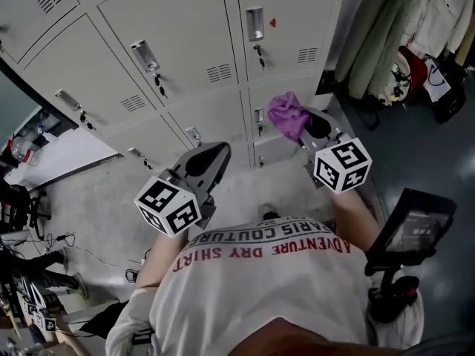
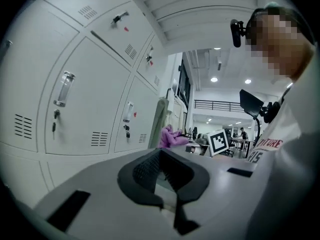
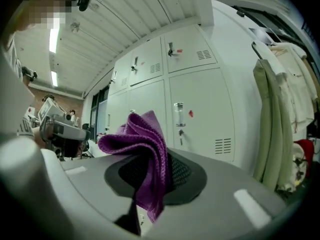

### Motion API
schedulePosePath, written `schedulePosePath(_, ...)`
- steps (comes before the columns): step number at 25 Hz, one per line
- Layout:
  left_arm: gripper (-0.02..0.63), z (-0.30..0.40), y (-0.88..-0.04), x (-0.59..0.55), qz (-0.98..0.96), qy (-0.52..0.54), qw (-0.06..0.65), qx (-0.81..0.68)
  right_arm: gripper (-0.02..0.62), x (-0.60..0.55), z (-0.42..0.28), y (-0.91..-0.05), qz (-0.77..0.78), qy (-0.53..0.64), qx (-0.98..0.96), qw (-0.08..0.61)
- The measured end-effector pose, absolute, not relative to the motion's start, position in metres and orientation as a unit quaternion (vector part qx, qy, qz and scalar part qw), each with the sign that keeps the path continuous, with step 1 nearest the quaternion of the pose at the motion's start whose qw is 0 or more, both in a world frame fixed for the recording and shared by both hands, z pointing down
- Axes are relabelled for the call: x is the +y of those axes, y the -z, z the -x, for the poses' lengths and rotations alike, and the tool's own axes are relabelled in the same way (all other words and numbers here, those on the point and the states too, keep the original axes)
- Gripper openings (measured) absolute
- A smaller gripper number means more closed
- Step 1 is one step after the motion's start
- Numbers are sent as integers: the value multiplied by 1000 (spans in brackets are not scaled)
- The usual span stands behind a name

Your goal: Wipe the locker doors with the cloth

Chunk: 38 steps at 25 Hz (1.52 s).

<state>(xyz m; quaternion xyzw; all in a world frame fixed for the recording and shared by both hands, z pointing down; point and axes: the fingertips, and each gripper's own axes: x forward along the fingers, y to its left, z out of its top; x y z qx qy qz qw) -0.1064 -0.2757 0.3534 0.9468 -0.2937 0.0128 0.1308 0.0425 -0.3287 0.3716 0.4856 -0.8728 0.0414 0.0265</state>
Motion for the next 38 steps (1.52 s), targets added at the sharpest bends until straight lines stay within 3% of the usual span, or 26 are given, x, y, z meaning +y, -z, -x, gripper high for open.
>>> schedulePosePath(7, 2, 176, -369, -166, -949, -30, 148, -278, 69, -188, 44, -399, -460, -92, -882, 47)
schedulePosePath(17, 2, 221, -392, -50, -958, -14, 93, -273, 69, -63, 106, -416, -438, -73, -896, 29)
schedulePosePath(38, 2, 88, -411, 338, -954, -29, 78, -288, 67, 325, -9, -420, -409, -66, -910, 10)
